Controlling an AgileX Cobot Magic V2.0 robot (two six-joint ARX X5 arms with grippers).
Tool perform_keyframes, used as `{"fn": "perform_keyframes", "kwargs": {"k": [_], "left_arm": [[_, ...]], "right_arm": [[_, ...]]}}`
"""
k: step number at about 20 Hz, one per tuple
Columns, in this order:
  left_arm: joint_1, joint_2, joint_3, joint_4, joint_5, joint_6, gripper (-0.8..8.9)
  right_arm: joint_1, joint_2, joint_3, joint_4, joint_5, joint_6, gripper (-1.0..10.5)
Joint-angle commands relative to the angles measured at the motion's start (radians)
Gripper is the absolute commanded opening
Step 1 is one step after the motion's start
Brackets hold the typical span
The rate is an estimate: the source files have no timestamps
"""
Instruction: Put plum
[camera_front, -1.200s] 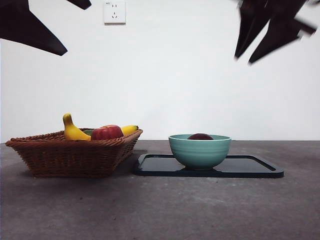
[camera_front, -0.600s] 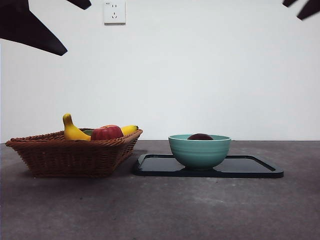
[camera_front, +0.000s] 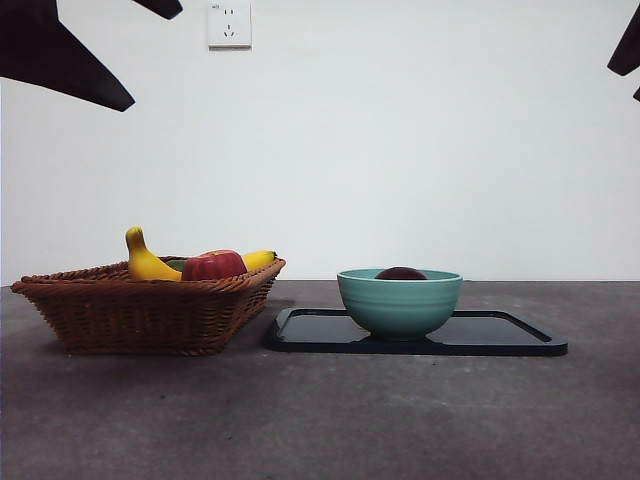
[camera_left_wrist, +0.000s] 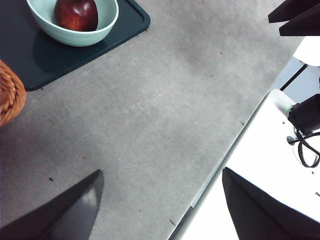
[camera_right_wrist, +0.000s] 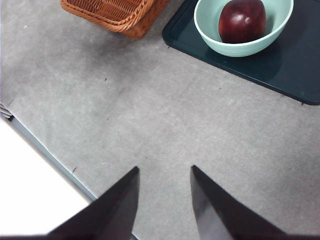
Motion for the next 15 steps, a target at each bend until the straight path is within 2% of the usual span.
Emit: {"fn": "perform_keyframes", "kwargs": {"k": [1,7,10,15], "left_arm": [[-0.006,0.005,0.011,0.006,0.005,-0.007,3.74],[-0.006,0.011,0.013,0.022,-0.001,-0.031,3.59],[-0.006,0.04,0.021,0.095,-0.04,-0.095,3.43],[-0.019,0.239,0.167,0.117,-0.101,-0.11,3.43]], "right_arm": [[0.005,0.006,0.005,0.009,-0.003,0.003,1.6],[0.005,0.006,0.006,0.009,-0.003,0.003,1.6],[0.005,0.006,0.006,0.009,-0.003,0.003,1.6],[0.005,0.006,0.005,0.009,-0.003,0.003,1.6]]}}
